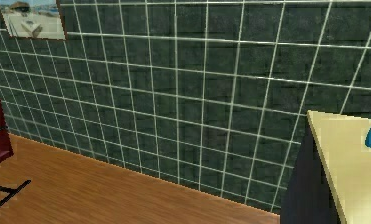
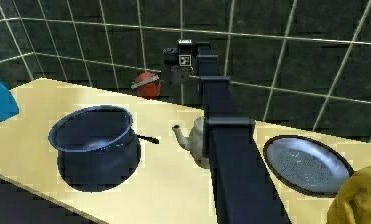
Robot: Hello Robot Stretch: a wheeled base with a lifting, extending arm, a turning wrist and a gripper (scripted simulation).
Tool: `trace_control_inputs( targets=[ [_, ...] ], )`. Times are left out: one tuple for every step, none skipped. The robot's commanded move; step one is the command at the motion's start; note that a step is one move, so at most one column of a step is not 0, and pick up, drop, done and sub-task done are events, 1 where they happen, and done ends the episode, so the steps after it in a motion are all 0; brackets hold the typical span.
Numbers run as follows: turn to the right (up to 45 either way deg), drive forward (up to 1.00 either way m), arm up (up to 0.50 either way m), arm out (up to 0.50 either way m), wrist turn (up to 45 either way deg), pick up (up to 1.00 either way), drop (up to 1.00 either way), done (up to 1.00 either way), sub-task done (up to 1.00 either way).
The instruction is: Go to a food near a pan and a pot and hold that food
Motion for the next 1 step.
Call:
trace_control_inputs(
  targets=[
    [0.0,0.0,0.0,0.0,0.0,0.0,0.0,1.0,0.0]
  ],
)
